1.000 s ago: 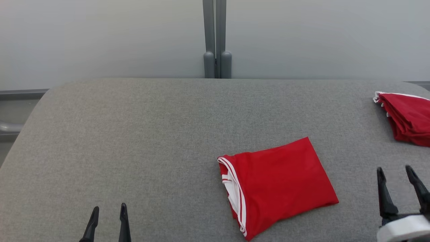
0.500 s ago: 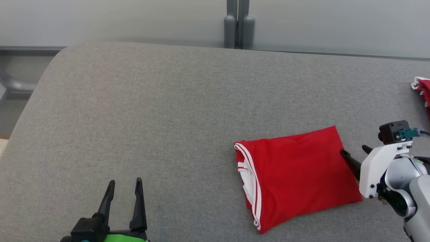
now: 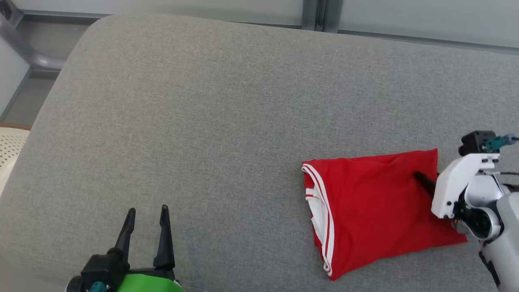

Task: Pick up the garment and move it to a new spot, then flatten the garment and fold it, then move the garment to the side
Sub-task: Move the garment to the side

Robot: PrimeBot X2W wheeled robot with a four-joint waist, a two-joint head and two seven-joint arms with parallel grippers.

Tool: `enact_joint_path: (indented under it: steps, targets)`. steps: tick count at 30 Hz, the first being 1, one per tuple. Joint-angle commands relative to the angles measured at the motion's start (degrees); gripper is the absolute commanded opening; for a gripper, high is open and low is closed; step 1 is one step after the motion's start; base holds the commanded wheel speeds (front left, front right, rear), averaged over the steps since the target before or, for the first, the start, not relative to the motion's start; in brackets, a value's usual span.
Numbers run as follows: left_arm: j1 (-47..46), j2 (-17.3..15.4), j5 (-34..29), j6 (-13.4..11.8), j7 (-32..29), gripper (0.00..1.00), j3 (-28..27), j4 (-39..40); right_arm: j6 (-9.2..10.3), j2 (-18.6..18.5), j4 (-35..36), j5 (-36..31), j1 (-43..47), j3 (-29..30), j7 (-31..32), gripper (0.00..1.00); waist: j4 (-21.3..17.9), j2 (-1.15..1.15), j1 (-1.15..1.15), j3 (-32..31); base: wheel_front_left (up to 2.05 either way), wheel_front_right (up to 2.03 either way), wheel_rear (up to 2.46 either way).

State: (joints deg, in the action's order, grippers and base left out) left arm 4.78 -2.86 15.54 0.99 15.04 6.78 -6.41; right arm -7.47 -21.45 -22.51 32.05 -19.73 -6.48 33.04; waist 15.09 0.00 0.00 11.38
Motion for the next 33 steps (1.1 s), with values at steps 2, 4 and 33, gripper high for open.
enact_joint_path:
  steps: [2,4,33]
  targets:
    - [-1.4,-0.1,0.9,-0.1,0.2,1.00,-0.6,0.5,-0.01,0.0,1.1,0.7,-3.6,1.7,-1.8,0.00,-2.0,0.00,0.00,0.8,0.00,0.00,0.00]
    - [-1.7,-0.1,0.7,0.0,0.2,1.00,-1.1,1.1,0.03,-0.5,1.4,0.0,-6.9,3.7,-1.9,0.00,-4.2,0.00,0.00,1.7,0.00,0.00,0.00]
    - [-8.6,-0.1,-4.5,5.5,0.2,1.00,-2.9,-1.4,-0.01,-9.0,-1.0,-26.2,-35.6,29.5,2.9,1.00,-12.1,0.00,0.00,13.2,0.00,0.00,0.00]
